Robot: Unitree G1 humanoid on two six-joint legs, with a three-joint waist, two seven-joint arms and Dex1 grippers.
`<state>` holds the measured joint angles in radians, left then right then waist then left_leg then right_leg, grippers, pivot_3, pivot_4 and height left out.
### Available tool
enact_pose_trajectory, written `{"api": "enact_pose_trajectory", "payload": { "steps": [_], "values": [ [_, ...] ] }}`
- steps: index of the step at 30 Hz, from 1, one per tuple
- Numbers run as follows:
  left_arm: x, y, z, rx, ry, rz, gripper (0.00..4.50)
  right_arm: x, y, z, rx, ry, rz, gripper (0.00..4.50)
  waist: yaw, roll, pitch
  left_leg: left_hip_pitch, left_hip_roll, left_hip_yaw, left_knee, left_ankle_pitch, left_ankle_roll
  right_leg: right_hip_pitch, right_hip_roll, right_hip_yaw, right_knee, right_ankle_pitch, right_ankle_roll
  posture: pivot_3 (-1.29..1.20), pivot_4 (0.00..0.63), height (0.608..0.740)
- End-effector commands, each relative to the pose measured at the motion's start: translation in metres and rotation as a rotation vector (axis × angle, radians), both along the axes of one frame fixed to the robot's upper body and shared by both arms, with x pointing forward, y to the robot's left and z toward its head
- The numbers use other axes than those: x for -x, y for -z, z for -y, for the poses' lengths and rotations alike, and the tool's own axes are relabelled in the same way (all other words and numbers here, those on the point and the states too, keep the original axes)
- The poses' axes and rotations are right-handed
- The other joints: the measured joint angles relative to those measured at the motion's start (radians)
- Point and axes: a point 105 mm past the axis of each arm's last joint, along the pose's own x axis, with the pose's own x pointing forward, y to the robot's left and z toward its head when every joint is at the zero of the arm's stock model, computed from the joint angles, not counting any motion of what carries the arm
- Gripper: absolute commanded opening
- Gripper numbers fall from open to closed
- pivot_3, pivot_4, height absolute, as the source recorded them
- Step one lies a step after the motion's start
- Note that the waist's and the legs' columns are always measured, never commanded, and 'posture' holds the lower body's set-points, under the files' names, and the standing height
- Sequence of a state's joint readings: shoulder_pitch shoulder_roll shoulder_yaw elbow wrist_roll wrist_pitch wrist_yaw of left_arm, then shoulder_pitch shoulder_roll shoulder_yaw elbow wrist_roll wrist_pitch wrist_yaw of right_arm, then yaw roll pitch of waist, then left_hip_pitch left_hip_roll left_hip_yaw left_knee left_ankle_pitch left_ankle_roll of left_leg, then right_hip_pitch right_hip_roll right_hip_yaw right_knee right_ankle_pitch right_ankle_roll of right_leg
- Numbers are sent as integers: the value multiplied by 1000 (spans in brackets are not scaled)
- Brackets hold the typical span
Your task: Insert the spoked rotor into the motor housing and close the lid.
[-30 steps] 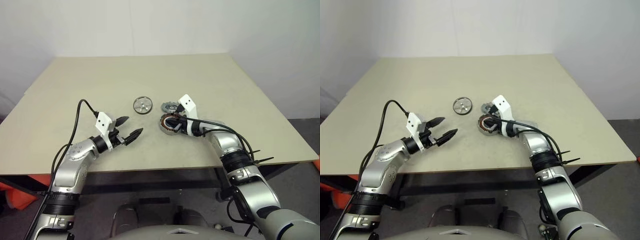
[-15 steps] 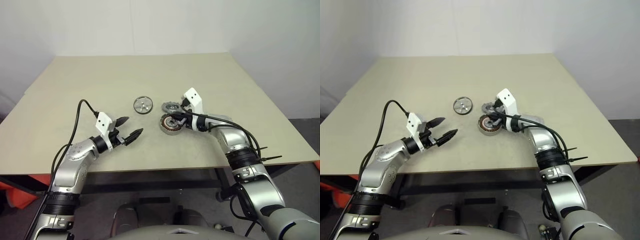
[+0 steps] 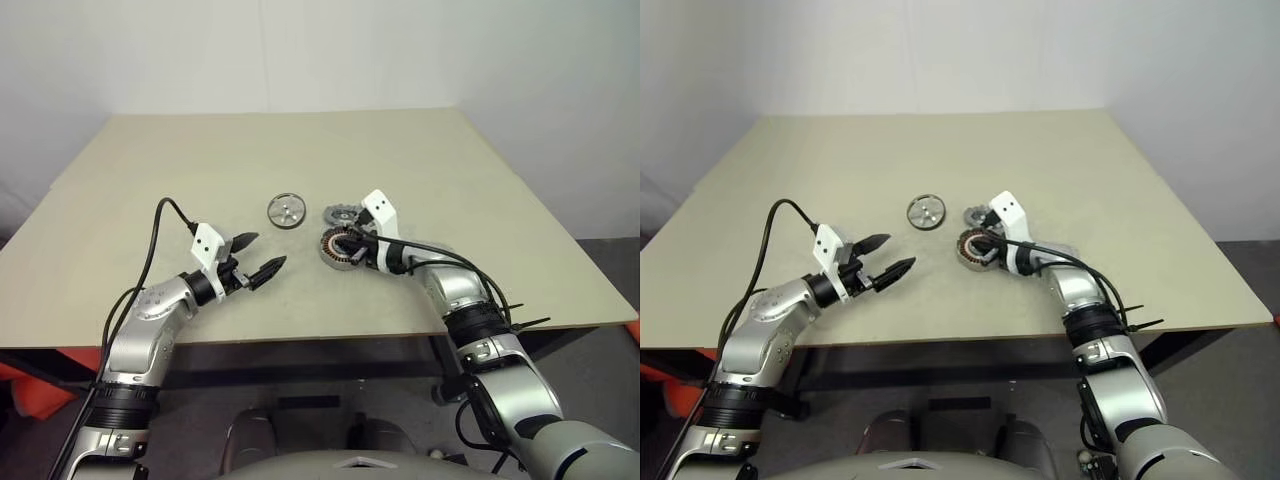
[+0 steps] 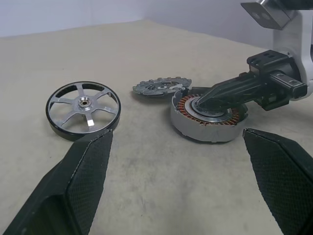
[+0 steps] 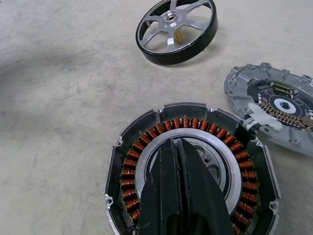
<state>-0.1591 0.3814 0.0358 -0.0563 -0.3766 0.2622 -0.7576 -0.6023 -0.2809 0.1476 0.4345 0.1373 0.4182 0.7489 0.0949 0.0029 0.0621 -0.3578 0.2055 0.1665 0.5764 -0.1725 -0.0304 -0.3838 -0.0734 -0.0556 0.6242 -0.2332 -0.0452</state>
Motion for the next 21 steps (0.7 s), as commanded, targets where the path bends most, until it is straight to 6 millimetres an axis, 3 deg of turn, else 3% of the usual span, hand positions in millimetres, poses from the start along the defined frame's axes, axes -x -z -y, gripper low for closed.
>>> {"api": "enact_pose_trajectory", "payload": {
  "steps": [1,5,10,13,18,21],
  "values": [
    [0,-16,1,8,13,59,4500,-5,-28,1,-21,-13,73,55,1,0,0,0,0,0,0,0,0,0,0,0,0,0,0,0,0,740],
    [0,-16,3,11,16,59,4500,-9,-41,2,-14,-11,111,55,1,0,0,-1,0,0,0,0,0,-1,0,0,0,2,-3,0,0,740],
    [1,-16,5,14,19,59,4500,-11,-42,3,-13,-5,115,55,1,0,0,-4,0,0,0,1,-1,-3,0,0,0,2,-4,0,0,740],
    [0,-16,5,14,19,58,4500,-10,-28,4,10,2,79,55,1,0,0,-5,0,0,0,1,-1,-4,0,0,0,2,-4,0,0,740],
    [0,-16,4,12,14,60,4500,-2,13,6,67,24,-21,55,0,0,0,-5,0,0,0,1,-1,-4,0,0,0,2,-4,0,0,740],
    [0,-16,2,10,10,60,4500,-8,-1,5,41,44,15,55,-1,0,0,-1,0,0,0,0,-1,-1,0,0,0,2,-3,0,0,740]
  ]
}}
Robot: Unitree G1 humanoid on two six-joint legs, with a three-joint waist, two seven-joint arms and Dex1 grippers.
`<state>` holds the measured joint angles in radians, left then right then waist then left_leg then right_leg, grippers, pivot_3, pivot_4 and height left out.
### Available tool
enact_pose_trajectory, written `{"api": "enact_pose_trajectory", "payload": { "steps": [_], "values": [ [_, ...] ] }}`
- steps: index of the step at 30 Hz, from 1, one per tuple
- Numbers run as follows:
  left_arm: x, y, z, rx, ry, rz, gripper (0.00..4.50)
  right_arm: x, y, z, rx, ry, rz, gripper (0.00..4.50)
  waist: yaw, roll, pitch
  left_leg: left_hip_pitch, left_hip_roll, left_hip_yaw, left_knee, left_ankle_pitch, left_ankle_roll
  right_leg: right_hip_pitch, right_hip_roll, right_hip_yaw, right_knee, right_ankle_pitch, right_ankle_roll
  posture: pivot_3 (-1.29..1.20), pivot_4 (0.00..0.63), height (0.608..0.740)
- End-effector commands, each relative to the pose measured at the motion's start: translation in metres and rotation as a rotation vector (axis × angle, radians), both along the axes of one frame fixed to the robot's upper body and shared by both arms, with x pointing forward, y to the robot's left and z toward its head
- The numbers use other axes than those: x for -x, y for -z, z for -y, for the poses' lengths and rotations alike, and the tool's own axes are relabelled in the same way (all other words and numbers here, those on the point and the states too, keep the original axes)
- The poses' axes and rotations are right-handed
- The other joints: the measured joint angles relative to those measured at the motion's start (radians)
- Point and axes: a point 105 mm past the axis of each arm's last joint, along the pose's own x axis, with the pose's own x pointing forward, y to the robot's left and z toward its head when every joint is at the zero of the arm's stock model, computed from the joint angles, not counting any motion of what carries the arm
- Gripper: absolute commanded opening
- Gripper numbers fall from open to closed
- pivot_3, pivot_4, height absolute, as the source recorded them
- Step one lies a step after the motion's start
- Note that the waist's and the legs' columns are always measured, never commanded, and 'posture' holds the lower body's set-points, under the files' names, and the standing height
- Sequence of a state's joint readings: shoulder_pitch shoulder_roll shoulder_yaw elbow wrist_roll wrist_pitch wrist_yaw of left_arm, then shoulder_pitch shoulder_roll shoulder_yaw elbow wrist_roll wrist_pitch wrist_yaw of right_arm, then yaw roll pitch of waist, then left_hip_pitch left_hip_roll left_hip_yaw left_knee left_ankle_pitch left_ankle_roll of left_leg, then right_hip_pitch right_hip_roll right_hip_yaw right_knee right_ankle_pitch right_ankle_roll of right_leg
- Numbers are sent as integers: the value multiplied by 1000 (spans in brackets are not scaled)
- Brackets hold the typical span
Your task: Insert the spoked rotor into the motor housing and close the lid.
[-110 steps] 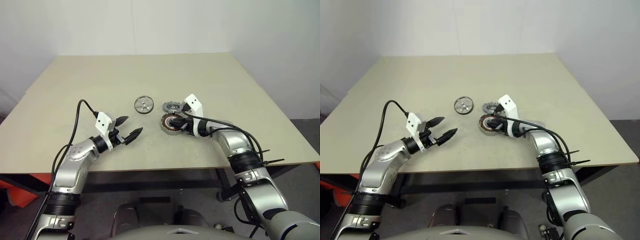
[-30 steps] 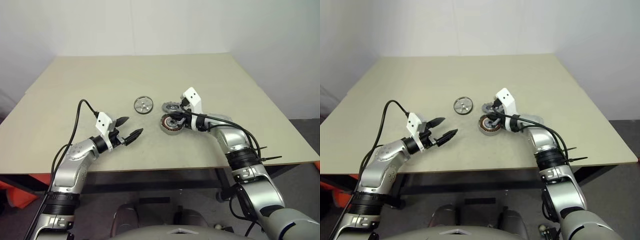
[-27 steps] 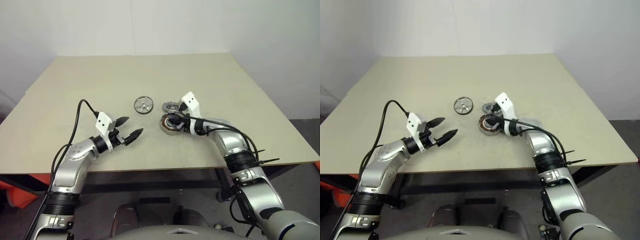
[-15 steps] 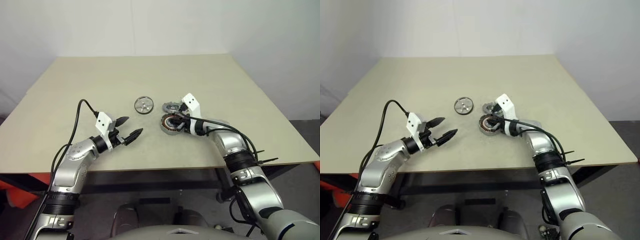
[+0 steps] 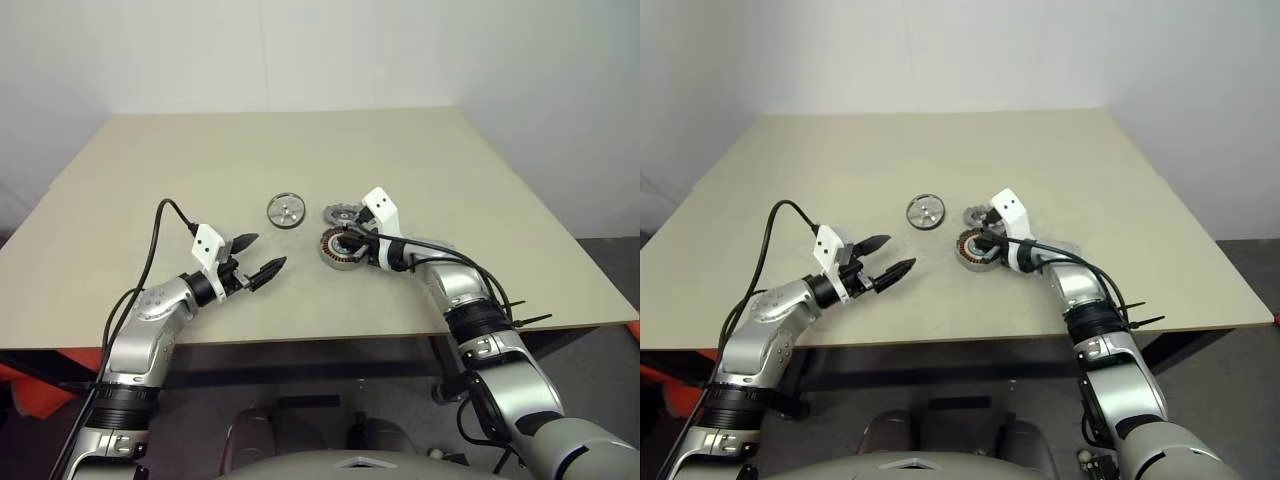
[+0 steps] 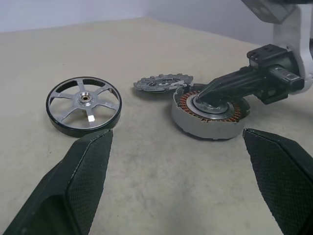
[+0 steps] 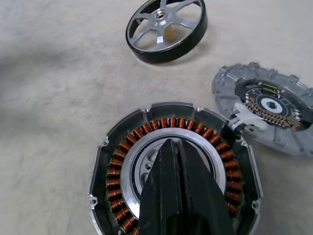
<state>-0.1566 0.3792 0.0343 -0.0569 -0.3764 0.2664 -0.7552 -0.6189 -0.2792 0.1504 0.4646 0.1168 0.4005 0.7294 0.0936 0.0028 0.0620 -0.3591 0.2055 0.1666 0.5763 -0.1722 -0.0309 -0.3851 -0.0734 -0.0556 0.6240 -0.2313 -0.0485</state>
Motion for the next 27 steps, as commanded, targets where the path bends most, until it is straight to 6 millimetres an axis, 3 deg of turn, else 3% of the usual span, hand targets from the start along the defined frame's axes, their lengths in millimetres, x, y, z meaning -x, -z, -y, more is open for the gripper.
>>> {"api": "enact_pose_trajectory", "payload": {
  "steps": [1,8,12,16,18,20,22,27],
  "values": [
    [0,-17,1,8,10,66,4500,-6,-8,3,6,27,21,55,0,0,0,0,0,0,0,0,1,0,0,0,0,0,0,0,0,740],
    [0,-16,3,9,14,64,4500,-15,-53,2,-34,14,146,55,1,0,0,-1,0,0,0,0,0,-1,0,0,0,0,0,0,0,740],
    [0,-15,3,10,14,62,4500,-15,-66,-2,-53,0,175,55,1,0,0,-3,0,0,0,1,-1,-3,0,0,0,0,0,0,0,740],
    [0,-15,3,11,11,62,4500,-9,-50,-4,-34,-14,128,55,1,0,0,-5,0,0,0,0,-1,-3,0,0,-1,0,0,0,0,740],
    [0,-15,2,11,10,62,4500,-3,-30,-8,-29,-27,58,55,3,0,0,-5,0,0,0,0,-1,-4,0,0,-1,0,0,0,0,740],
    [0,-15,2,10,8,63,4500,3,7,-4,41,1,-27,55,2,0,0,-5,0,0,0,0,-1,-3,0,0,-1,0,0,0,0,740],
    [0,-16,2,10,7,64,4500,4,21,0,71,24,-57,55,1,1,-1,-5,0,0,0,0,-1,-3,0,0,0,0,0,0,0,740],
    [0,-16,1,8,3,66,4500,-13,-17,3,21,49,48,55,2,1,-1,3,0,0,0,0,1,2,0,0,0,-4,7,0,0,740]
  ]
}}
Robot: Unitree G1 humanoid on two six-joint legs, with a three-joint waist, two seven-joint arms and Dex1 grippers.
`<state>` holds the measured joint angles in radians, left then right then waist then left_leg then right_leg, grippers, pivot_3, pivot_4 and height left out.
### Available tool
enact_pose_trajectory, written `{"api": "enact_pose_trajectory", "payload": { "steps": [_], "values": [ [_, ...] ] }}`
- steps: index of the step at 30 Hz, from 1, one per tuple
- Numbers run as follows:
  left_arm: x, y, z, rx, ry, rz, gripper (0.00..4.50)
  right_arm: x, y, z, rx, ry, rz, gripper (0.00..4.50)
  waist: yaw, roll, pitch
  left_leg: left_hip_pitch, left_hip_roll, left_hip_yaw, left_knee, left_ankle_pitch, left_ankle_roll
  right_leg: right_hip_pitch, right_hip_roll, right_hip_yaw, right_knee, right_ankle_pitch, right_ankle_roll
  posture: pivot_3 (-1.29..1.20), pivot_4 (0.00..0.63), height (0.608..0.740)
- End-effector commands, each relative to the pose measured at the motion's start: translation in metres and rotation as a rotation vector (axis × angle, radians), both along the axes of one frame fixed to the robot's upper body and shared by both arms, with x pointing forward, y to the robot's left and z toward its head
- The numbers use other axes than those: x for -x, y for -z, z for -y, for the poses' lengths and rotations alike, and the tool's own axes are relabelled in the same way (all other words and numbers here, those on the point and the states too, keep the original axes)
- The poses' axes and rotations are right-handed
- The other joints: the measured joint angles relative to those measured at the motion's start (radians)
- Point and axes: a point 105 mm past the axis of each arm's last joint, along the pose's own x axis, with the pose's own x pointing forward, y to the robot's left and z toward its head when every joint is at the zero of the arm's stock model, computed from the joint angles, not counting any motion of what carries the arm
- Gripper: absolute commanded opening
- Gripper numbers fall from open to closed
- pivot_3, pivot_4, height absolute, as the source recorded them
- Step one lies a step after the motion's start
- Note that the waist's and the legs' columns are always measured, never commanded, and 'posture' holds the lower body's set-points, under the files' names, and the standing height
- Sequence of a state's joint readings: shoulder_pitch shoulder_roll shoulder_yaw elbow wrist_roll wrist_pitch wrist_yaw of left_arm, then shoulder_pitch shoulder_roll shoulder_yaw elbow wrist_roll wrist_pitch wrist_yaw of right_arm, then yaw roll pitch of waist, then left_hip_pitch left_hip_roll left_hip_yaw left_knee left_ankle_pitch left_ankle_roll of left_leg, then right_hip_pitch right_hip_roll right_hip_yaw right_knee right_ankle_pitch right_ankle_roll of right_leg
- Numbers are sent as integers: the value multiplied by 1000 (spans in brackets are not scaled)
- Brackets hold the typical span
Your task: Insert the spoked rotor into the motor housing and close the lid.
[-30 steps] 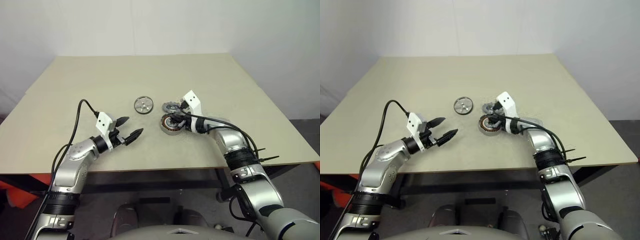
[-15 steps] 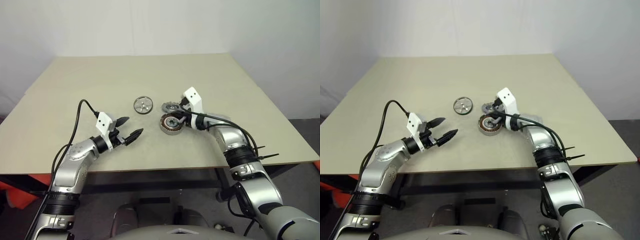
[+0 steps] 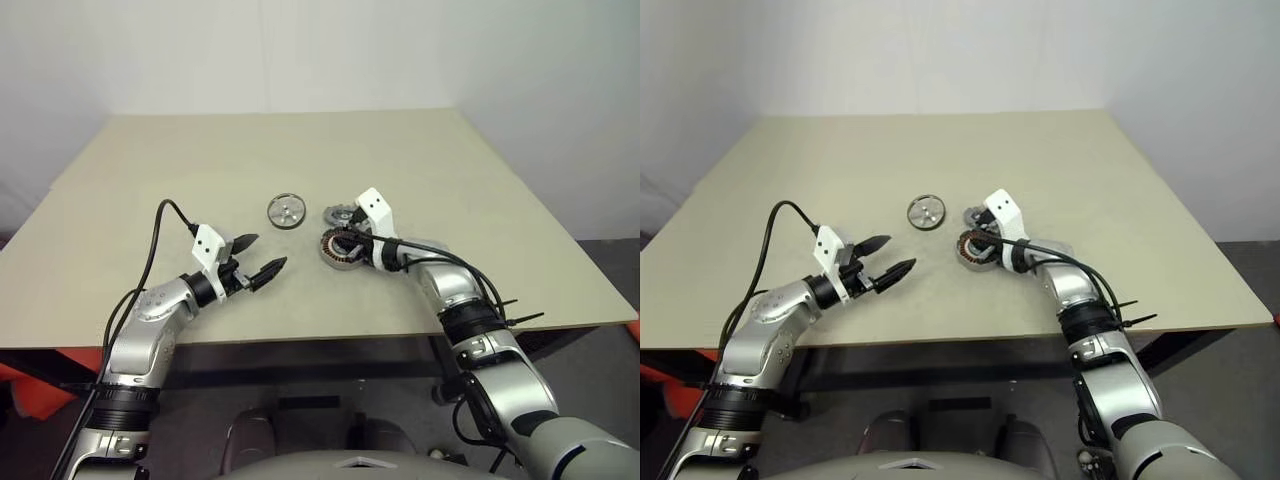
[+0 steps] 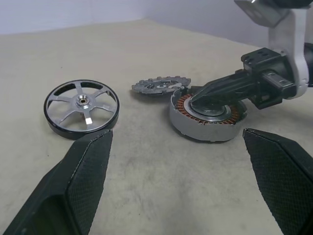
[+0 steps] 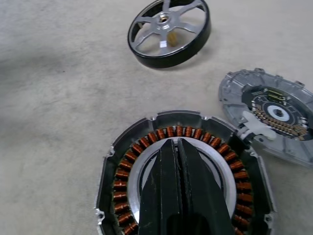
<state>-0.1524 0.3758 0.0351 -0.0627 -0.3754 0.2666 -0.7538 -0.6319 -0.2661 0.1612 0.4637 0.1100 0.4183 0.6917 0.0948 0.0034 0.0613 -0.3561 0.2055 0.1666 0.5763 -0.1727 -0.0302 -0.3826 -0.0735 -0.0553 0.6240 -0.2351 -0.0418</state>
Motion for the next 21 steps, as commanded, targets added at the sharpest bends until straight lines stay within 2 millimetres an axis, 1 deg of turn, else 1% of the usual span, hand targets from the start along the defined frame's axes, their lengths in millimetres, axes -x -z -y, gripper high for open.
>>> {"api": "enact_pose_trajectory", "payload": {
  "steps": [1,3,6,8,12,14,15,16,18,19,20,21],
  "values": [
    [0,-16,1,6,5,64,4500,-12,-23,8,-5,31,65,55,1,0,0,0,0,0,0,0,0,0,0,0,0,0,0,0,0,740],
    [-1,-16,1,6,7,63,4500,-15,-37,8,-23,28,101,55,0,0,0,-1,0,0,0,1,-1,-1,0,0,0,0,0,0,0,740],
    [-1,-16,2,8,8,63,4500,-14,-48,6,-37,13,128,55,0,0,0,-2,0,0,0,1,-1,-2,0,0,1,3,-4,0,0,740],
    [-1,-16,2,8,9,62,4500,-14,-50,5,-37,6,135,55,0,0,0,-3,0,0,-1,1,-1,-3,0,0,0,4,-6,0,0,740],
    [-1,-15,2,8,8,60,4500,-12,-49,3,-33,-3,132,55,0,0,0,-8,0,0,-1,1,-2,-7,0,0,0,4,-7,0,0,740],
    [-1,-15,2,7,7,60,4500,-8,-39,0,-31,-10,102,55,0,0,0,-10,0,0,0,1,-2,-8,0,0,-1,4,-7,0,0,740],
    [-1,-15,2,7,7,60,4500,-5,-29,-2,-33,-11,65,55,0,0,0,-10,0,0,0,1,-2,-8,0,0,-1,4,-7,0,0,740],
    [-1,-15,2,7,7,60,4500,-3,-17,-3,-30,-8,24,55,0,0,0,-10,0,0,-1,1,-2,-8,0,0,-1,4,-7,0,0,740],
    [-1,-15,2,8,6,60,4500,4,19,3,67,8,-46,55,0,0,0,-9,0,0,-1,1,-2,-7,0,0,-1,4,-7,0,0,740],
    [-1,-16,2,7,4,62,4500,8,28,3,77,9,-70,55,0,0,0,-9,0,0,-1,1,-2,-7,0,0,-1,4,-7,0,0,740],
    [-1,-16,1,7,1,63,4500,9,31,3,72,15,-80,55,0,0,0,-8,0,0,0,1,-2,-6,0,0,0,4,-7,0,0,740],
    [-1,-16,0,8,-2,64,4500,6,27,4,61,31,-70,55,0,0,-1,-5,0,1,0,1,-1,-4,0,0,0,4,-7,0,0,740]
  ]
}}
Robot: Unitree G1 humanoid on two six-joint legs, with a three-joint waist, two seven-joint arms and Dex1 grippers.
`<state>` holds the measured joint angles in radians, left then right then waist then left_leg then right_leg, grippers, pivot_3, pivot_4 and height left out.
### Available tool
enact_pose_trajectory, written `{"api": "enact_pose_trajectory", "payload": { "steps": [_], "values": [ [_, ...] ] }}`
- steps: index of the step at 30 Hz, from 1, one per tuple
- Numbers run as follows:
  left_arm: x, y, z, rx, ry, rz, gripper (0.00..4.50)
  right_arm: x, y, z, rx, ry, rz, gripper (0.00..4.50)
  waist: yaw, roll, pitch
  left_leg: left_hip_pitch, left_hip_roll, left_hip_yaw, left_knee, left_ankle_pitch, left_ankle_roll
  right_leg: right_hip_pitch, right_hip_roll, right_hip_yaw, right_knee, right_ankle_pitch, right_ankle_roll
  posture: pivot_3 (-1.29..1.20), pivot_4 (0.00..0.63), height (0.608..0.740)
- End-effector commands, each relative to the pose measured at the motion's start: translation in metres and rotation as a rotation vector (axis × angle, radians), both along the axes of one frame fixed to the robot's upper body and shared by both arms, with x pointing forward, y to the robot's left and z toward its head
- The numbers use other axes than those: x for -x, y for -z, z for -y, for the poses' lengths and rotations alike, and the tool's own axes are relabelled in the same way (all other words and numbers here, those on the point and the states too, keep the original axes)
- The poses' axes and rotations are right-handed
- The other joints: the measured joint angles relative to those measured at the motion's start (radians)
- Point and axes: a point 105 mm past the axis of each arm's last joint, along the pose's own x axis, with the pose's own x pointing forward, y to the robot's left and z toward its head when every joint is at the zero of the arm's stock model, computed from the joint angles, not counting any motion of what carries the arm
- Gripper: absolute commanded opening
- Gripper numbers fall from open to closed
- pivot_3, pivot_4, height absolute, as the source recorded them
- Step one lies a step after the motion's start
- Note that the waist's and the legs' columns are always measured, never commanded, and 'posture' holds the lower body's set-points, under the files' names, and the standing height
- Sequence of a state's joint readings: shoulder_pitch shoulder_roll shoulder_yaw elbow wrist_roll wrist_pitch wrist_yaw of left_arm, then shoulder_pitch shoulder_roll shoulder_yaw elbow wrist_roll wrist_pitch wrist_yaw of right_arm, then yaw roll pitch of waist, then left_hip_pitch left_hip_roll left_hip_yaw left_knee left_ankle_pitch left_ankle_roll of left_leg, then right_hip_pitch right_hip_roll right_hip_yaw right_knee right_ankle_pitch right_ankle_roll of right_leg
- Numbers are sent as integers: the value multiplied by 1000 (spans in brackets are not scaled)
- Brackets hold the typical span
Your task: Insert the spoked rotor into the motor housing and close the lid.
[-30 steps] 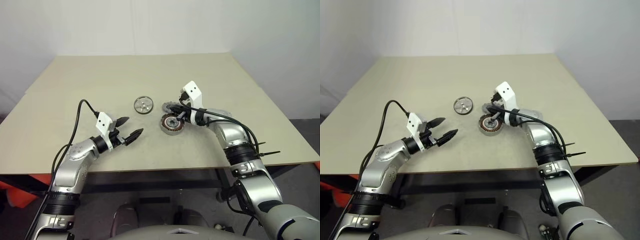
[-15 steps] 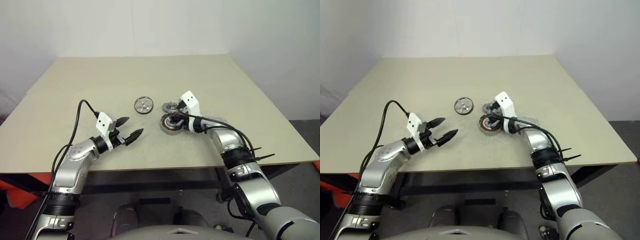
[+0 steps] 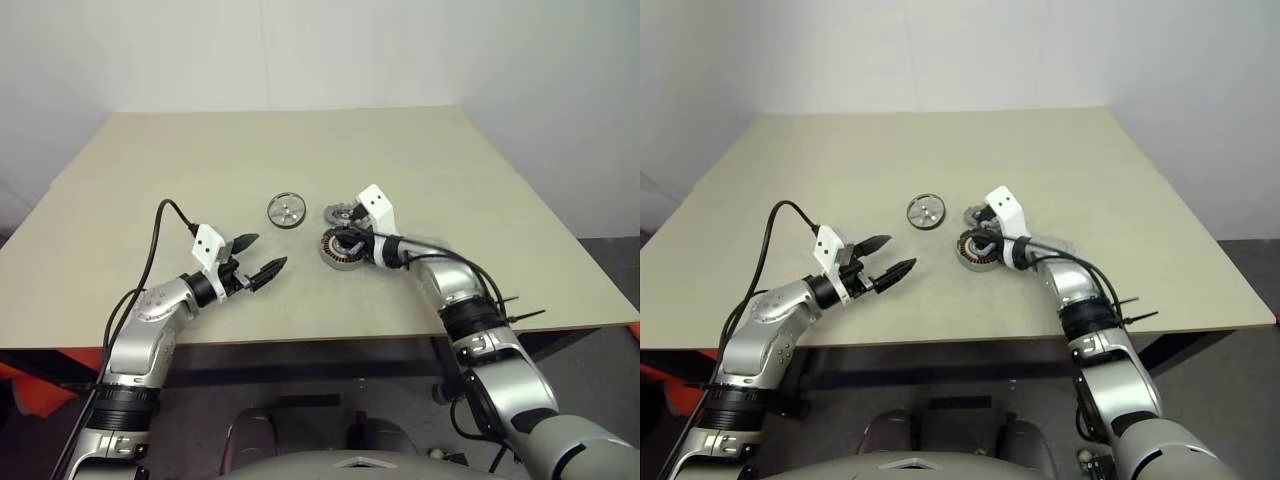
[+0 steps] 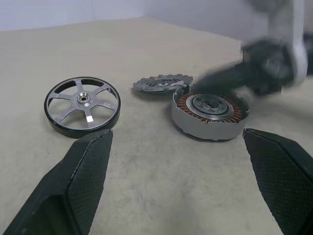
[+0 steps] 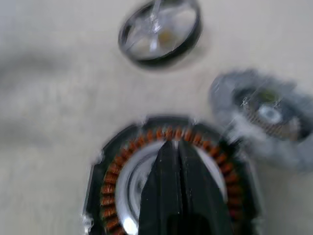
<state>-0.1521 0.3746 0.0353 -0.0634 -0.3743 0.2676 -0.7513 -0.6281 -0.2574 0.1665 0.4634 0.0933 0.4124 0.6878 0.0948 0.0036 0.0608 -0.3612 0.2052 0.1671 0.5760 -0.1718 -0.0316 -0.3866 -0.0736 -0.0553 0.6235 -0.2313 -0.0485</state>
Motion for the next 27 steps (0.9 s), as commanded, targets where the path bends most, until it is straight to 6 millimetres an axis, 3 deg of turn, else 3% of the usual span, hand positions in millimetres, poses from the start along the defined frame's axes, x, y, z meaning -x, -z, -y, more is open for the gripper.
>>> {"api": "enact_pose_trajectory", "payload": {
  "steps": [1,3,8,12,14,17,21,23,27],
  "values": [
    [-1,-17,-1,7,-1,65,4500,1,19,8,38,52,-58,55,-1,-1,0,4,0,0,0,-1,1,3,0,0,0,0,0,0,0,740],
    [-1,-16,-1,5,-3,63,4500,-11,0,12,12,79,-5,55,-1,-1,0,9,0,0,0,-1,2,8,0,0,0,-4,7,0,0,740],
    [-2,-15,-1,5,-4,61,4500,-22,-46,12,-56,64,119,55,0,0,1,11,0,-1,0,-1,1,10,0,0,-1,-4,8,0,0,740],
    [-2,-15,-1,6,-3,59,4500,-19,-63,8,-69,32,162,55,0,0,1,10,0,0,-1,-1,1,9,0,0,0,-4,7,0,0,740],
    [-2,-15,0,6,-2,58,4500,-15,-63,6,-62,16,164,55,0,0,1,10,0,0,-5,0,1,6,0,0,0,-3,5,0,0,740],
    [-2,-15,0,7,-3,59,4500,-7,-48,2,-62,11,110,55,1,0,1,4,0,1,-6,0,-1,1,0,0,-1,-1,0,0,0,740],
    [-1,-15,0,7,-4,58,4500,13,17,-2,23,11,-65,55,0,-1,0,0,0,1,-5,0,-1,-1,0,0,-2,-1,0,0,0,740],
    [-1,-15,0,8,-7,61,4500,16,33,1,63,35,-93,55,-2,-1,-1,0,0,2,-5,0,-1,-1,0,1,-2,-1,0,0,0,740],
    [-2,-16,-3,6,-13,62,4500,-2,1,5,-5,78,-15,55,-1,-1,-1,15,0,2,-5,-1,1,11,0,1,-2,-6,8,0,0,740]
  ]
}}
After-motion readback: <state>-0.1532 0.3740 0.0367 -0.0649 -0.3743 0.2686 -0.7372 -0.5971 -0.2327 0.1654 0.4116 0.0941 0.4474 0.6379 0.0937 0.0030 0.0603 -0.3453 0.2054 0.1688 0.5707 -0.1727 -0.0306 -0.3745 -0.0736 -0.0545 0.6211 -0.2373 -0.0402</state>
